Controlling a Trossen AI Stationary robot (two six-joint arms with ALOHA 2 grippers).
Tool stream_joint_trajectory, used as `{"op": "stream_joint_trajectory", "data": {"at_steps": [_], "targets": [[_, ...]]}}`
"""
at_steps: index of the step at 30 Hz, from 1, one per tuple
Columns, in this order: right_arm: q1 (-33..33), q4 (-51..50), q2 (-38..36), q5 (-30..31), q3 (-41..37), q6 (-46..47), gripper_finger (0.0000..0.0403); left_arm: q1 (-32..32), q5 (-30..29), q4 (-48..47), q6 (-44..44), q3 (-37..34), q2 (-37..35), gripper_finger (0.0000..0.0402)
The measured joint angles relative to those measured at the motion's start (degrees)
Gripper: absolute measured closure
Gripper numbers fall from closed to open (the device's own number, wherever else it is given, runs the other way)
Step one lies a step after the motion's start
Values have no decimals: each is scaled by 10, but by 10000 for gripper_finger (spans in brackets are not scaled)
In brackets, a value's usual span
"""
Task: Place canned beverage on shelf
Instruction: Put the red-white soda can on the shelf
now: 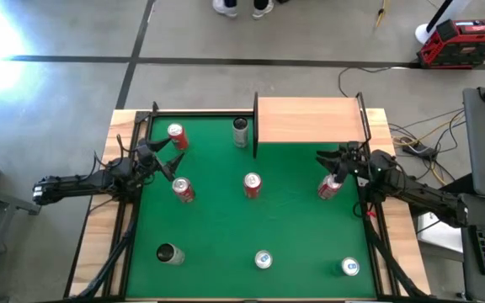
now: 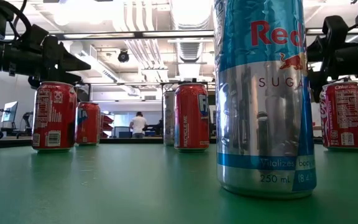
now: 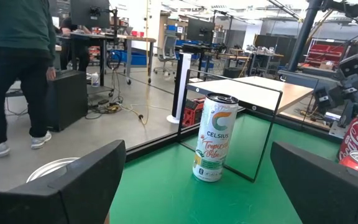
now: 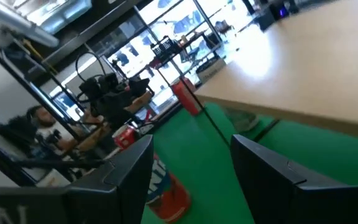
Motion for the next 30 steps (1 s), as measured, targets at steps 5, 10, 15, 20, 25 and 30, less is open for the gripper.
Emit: {"op": "stream_joint_trajectory", "data": {"at_steps": [5, 10, 15, 20, 25, 30], "targets": [[0, 0, 0, 1, 0, 13, 197, 0, 0, 0, 0, 0, 0, 15], [0, 1, 0, 1, 0, 16, 197, 0, 0, 0, 0, 0, 0, 15], [0, 25, -2, 48, 0, 0, 197, 0, 0, 0, 0, 0, 0, 15], [0, 34, -1, 121, 0, 42, 197, 0, 0, 0, 0, 0, 0, 15], [0, 79, 6, 164, 0, 53, 197, 0, 0, 0, 0, 0, 0, 15], [0, 31, 22, 158, 38, 41, 197, 0, 0, 0, 0, 0, 0, 15]]}}
